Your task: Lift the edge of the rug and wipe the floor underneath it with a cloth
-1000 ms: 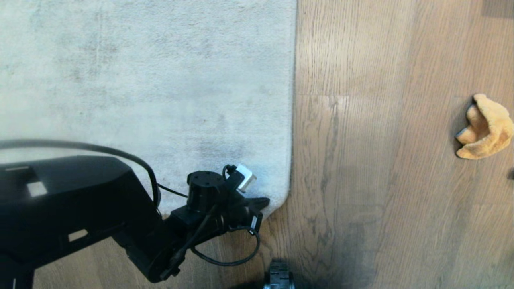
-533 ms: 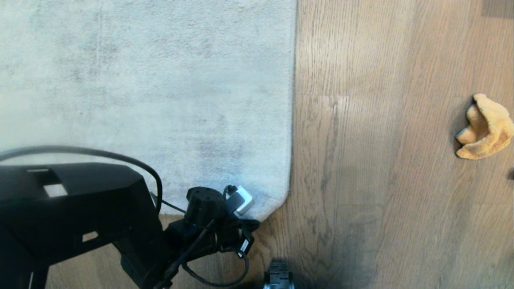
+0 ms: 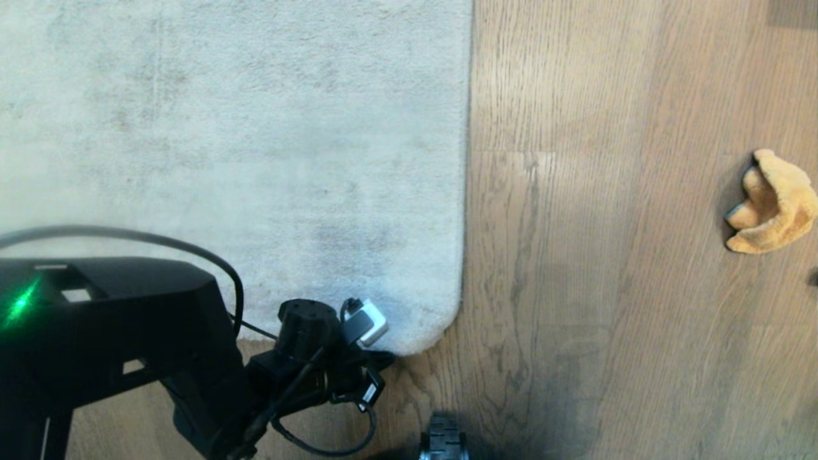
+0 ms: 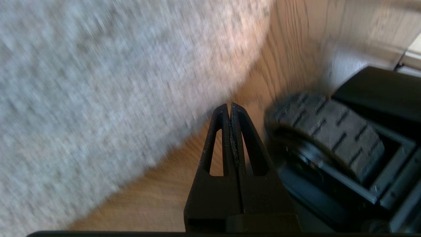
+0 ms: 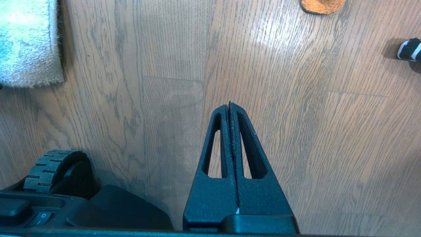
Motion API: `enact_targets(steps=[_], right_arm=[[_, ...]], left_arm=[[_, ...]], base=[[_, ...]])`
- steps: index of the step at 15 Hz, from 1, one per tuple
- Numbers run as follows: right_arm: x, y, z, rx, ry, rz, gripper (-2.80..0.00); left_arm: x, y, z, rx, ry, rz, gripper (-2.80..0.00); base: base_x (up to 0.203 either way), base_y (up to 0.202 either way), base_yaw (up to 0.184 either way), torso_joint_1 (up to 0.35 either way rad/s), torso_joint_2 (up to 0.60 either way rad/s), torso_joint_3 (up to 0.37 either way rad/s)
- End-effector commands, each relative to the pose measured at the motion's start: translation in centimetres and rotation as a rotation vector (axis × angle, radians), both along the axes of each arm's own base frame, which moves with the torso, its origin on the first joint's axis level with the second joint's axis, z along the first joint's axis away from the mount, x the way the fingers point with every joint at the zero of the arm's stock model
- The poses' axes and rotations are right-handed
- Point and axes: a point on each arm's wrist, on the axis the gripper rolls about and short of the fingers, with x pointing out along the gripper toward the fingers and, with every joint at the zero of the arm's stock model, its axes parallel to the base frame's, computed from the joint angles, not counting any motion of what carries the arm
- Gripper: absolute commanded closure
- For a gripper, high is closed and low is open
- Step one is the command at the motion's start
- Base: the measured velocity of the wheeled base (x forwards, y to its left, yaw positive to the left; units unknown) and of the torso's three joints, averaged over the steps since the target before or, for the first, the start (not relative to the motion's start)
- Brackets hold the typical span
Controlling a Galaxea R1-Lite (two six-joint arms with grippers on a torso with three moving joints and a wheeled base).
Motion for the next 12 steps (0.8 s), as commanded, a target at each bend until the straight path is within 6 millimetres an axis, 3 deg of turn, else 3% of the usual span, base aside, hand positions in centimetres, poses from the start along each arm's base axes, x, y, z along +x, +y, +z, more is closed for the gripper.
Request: enact_targets(steps=[1, 6, 12], right_arm=[[0.0, 0.0, 0.0, -0.001, 0.001, 0.001, 0.0], [0.0, 0.0, 0.0, -0.001, 0.001, 0.001, 0.0], [0.0, 0.0, 0.0, -0.001, 0.001, 0.001, 0.0]], left_arm=[[-0.3, 0.2, 0.0, 0.005, 0.0, -0.005, 0.0], [0.4, 0.3, -0.2, 0.038, -0.052, -0.024, 0.0], [2.5, -0.8, 1.4, -0.081, -0.186, 0.003, 0.0]], base=[[0.0, 0.0, 0.0, 0.0, 0.0, 0.0], [0.0, 0.0, 0.0, 0.0, 0.0, 0.0], [0.0, 0.0, 0.0, 0.0, 0.0, 0.0]])
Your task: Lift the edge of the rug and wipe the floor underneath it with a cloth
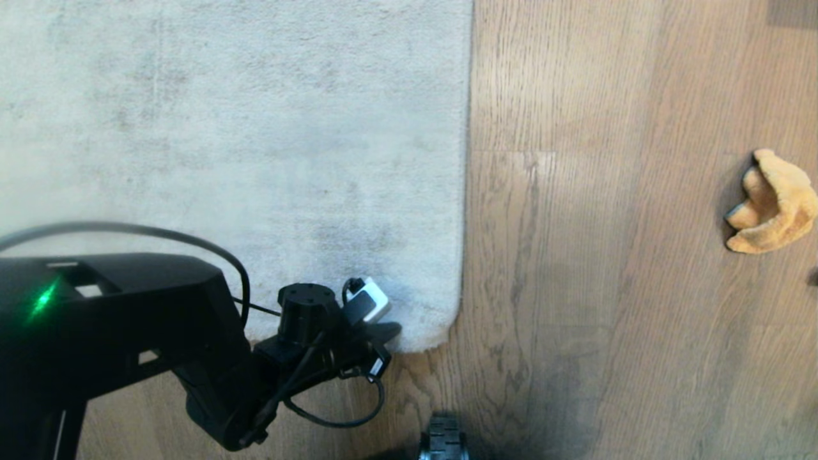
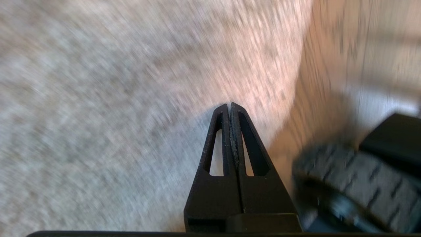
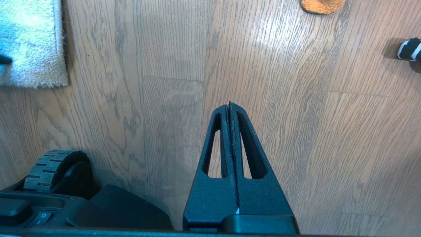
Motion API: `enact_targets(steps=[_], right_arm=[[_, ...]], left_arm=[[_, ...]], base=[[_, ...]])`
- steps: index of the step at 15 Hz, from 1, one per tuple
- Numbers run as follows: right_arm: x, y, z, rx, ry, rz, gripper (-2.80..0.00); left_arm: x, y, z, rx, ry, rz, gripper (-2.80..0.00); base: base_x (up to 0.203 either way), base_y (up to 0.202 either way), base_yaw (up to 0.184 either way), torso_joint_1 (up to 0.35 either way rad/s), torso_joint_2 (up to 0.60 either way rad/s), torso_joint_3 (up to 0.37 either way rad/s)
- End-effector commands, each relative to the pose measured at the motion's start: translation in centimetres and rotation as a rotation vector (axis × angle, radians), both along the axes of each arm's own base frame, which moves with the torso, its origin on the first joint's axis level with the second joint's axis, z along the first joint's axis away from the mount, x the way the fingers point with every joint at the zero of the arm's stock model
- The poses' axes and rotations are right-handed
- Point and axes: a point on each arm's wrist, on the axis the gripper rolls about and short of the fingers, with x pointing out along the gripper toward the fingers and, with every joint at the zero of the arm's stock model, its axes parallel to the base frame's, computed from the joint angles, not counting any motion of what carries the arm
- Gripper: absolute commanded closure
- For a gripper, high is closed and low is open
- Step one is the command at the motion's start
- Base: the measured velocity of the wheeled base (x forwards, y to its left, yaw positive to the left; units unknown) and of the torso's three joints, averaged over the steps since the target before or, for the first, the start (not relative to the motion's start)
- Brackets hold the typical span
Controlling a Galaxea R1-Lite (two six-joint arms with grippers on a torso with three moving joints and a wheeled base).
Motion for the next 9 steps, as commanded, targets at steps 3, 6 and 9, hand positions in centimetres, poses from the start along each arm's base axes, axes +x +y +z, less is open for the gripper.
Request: enact_targets(steps=[3, 6, 9], right_arm=[[0.0, 0.0, 0.0, -0.001, 0.001, 0.0, 0.0], [0.0, 0.0, 0.0, -0.001, 0.001, 0.0, 0.0], [0.0, 0.0, 0.0, -0.001, 0.001, 0.0, 0.0]], left_arm=[[0.3, -0.4, 0.1, -0.07, -0.027, 0.012, 0.0], [0.1, -0.7, -0.5, -0.059, -0.007, 0.0, 0.0], [-0.5, -1.2, -1.4, -0.039, 0.026, -0.02, 0.0]], base=[[0.0, 0.0, 0.0, 0.0, 0.0, 0.0], [0.0, 0.0, 0.0, 0.0, 0.0, 0.0], [0.0, 0.0, 0.0, 0.0, 0.0, 0.0]])
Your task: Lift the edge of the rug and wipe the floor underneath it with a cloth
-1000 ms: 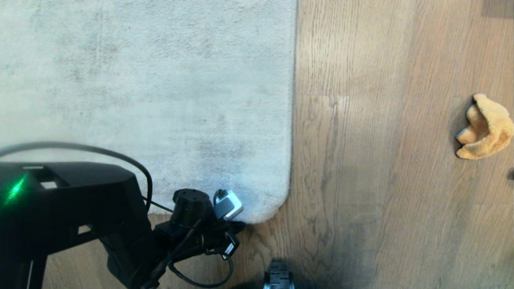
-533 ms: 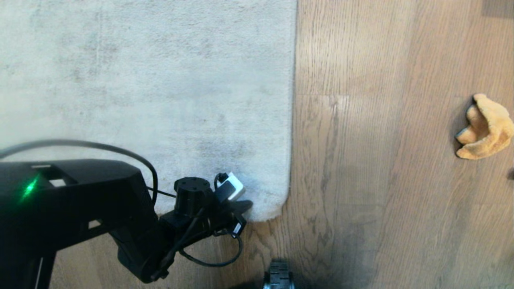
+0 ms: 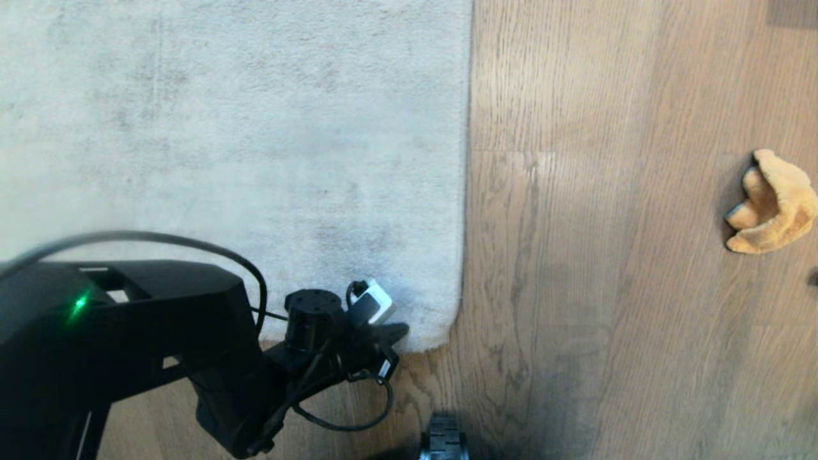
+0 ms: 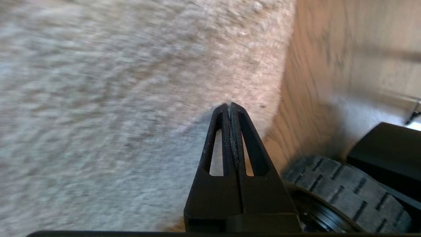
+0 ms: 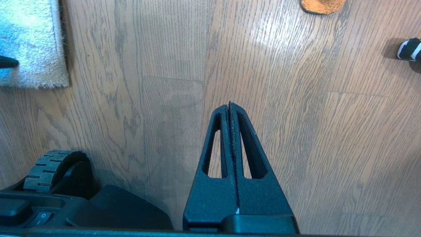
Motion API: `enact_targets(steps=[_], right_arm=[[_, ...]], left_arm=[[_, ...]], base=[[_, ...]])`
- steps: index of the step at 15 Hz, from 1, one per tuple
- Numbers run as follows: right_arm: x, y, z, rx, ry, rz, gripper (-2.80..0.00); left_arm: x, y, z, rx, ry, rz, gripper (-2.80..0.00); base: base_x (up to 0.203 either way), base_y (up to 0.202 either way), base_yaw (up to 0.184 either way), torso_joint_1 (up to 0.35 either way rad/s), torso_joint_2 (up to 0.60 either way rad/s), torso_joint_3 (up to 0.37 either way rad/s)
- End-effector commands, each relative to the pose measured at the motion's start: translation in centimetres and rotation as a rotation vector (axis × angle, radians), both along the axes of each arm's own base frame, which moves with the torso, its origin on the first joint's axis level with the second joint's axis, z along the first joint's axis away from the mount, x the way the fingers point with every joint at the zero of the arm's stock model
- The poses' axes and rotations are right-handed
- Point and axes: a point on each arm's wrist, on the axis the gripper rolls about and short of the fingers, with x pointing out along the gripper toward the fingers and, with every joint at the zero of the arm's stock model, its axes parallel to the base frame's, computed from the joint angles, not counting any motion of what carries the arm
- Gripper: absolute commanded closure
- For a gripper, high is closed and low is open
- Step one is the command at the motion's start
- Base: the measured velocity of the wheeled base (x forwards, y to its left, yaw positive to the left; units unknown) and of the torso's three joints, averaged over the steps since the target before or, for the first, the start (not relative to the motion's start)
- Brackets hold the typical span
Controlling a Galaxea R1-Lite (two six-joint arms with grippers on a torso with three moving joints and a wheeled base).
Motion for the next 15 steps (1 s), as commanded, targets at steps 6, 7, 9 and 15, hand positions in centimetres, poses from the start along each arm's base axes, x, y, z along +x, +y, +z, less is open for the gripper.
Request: enact_targets(steps=[6, 7, 9, 15], right_arm=[[0.0, 0.0, 0.0, -0.002, 0.001, 0.001, 0.0], [0.0, 0.0, 0.0, -0.001, 0.001, 0.001, 0.0], [0.0, 0.0, 0.0, -0.001, -0.001, 0.001, 0.0], [0.0, 0.0, 0.0, -0.001, 0.001, 0.001, 0.0]], left_arm=[[-0.8, -1.5, -0.2, -0.029, 0.021, -0.037, 0.0], [-0.8, -1.5, -0.3, -0.026, 0.024, -0.039, 0.0], [-1.0, -1.6, -0.8, -0.013, 0.039, -0.04, 0.0], [-1.4, -1.1, -1.8, 0.027, 0.068, -0.032, 0.0]], base=[[0.0, 0.0, 0.0, 0.0, 0.0, 0.0], [0.0, 0.0, 0.0, 0.0, 0.0, 0.0], [0.0, 0.0, 0.0, 0.0, 0.0, 0.0], [0.0, 0.0, 0.0, 0.0, 0.0, 0.0]])
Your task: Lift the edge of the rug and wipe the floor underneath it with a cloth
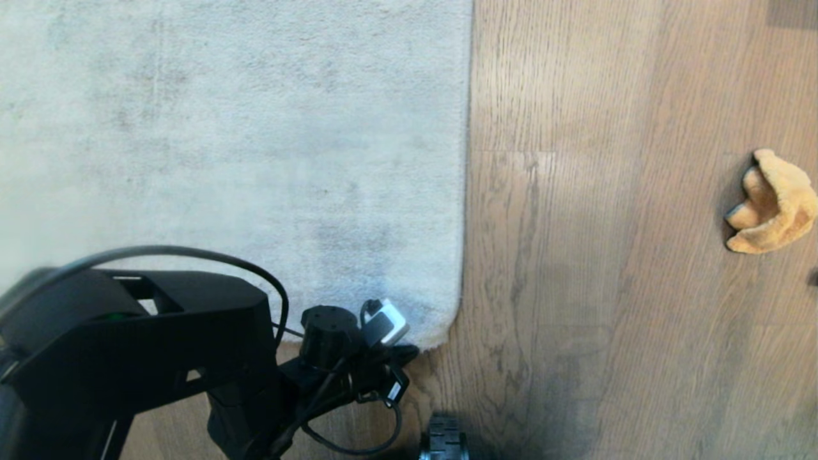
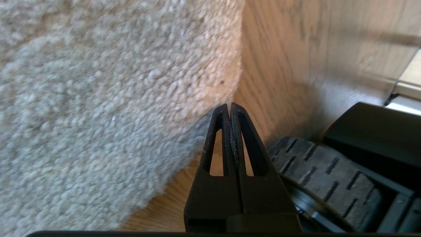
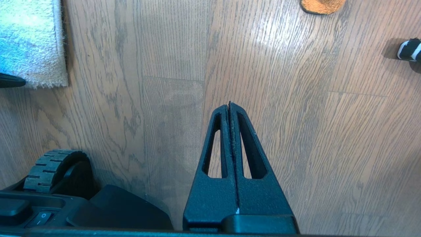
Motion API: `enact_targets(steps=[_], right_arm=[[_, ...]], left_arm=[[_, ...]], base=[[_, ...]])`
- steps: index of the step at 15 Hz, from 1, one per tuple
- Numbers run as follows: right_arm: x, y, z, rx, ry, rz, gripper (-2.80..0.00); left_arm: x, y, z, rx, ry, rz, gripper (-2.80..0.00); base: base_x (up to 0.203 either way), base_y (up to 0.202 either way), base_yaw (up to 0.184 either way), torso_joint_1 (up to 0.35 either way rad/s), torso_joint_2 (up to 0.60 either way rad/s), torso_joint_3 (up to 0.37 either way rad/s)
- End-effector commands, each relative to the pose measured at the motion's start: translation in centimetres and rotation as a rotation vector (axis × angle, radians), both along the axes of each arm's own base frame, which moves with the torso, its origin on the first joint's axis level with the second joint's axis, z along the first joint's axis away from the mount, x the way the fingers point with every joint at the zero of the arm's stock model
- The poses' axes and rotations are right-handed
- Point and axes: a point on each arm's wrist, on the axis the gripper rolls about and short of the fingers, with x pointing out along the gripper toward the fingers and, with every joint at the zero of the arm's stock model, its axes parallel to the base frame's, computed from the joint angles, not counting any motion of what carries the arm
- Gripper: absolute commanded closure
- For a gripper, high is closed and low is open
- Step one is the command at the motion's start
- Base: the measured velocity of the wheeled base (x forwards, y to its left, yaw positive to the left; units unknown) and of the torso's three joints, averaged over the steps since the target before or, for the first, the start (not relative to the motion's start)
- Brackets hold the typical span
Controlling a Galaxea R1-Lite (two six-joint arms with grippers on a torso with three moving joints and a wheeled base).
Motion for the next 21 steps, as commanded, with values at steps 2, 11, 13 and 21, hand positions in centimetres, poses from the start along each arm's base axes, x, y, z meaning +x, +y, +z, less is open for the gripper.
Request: enact_targets(steps=[2, 11, 13, 21], right_arm=[[0.0, 0.0, 0.0, -0.001, 0.001, 0.0, 0.0], [0.0, 0.0, 0.0, -0.001, 0.001, 0.0, 0.0], [0.0, 0.0, 0.0, -0.001, 0.001, 0.0, 0.0], [0.0, 0.0, 0.0, -0.001, 0.001, 0.0, 0.0]], left_arm=[[0.1, 0.2, -0.2, 0.021, -0.014, 0.003, 0.0], [0.9, 1.1, 0.5, 0.071, -0.102, 0.032, 0.0], [1.0, 1.2, 0.6, 0.077, -0.117, 0.032, 0.0], [0.2, 1.5, 2.8, 0.018, -0.124, 0.048, 0.0]], base=[[0.0, 0.0, 0.0, 0.0, 0.0, 0.0], [0.0, 0.0, 0.0, 0.0, 0.0, 0.0], [0.0, 0.0, 0.0, 0.0, 0.0, 0.0], [0.0, 0.0, 0.0, 0.0, 0.0, 0.0]])
